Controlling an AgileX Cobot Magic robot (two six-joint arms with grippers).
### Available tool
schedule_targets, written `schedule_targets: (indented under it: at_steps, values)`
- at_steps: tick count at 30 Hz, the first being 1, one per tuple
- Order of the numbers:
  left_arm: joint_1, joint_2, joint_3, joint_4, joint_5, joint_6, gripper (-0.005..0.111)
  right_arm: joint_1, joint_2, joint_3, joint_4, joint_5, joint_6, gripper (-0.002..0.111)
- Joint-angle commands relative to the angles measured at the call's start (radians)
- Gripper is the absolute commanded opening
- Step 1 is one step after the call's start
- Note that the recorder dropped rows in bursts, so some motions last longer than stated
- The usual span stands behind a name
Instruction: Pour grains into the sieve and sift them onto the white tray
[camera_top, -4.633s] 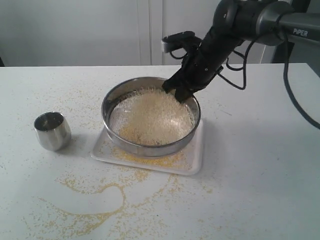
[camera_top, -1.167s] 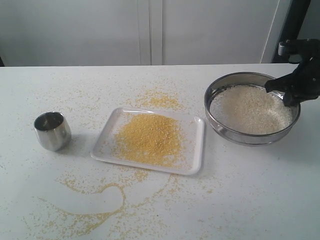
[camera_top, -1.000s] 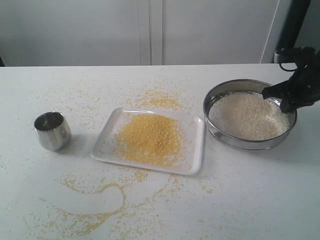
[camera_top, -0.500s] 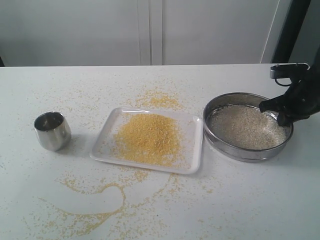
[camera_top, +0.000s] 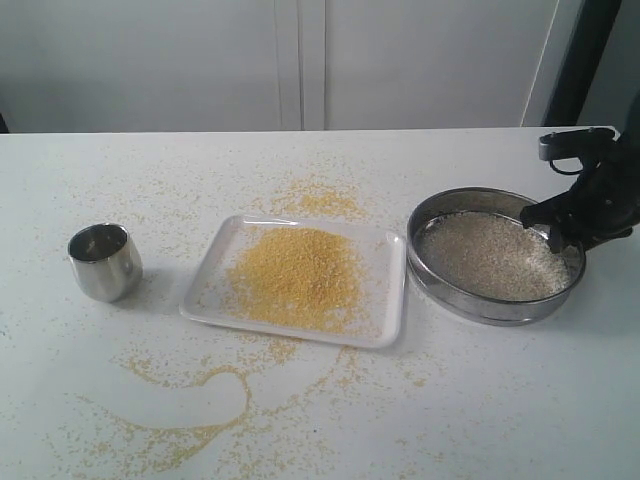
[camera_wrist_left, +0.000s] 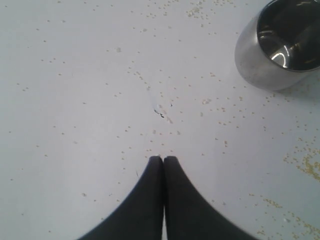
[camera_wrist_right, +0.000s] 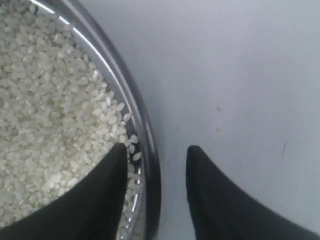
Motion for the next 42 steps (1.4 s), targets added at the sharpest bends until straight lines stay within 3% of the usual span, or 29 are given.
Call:
schedule_targets:
  at_steps: [1,11,14,18,19,42]
  values:
    - [0.001,-0.007,-0.001,-0.005,0.011,-0.002,0.000,-0.011,-0.001,-0.003,-0.014,-0.002,0.006,0.041]
    - [0.001,-0.007,-0.001,-0.005,0.011,-0.002,0.000,-0.011,-0.077,-0.005,-0.011,0.010,0.012,0.040]
    - [0.001,-0.007,-0.001,-0.005,0.011,-0.002,0.000,0.005,-0.130,-0.005,0.005,0.073,0.023,0.029]
    - [0.001,-0.007,-0.001,-0.005,0.011,-0.002,0.000,0.038,-0.227,0.008,0.012,0.094,0.041,0.001]
    - [0.001,-0.007,-0.001,-0.005,0.011,-0.002,0.000,0.049,-0.256,0.020,0.012,0.081,0.041,0.000]
    - [0.001,-0.007,-0.001,-0.005,0.011,-0.002,0.000,0.210,-0.821,0.487,0.022,-0.212,0.030,0.000]
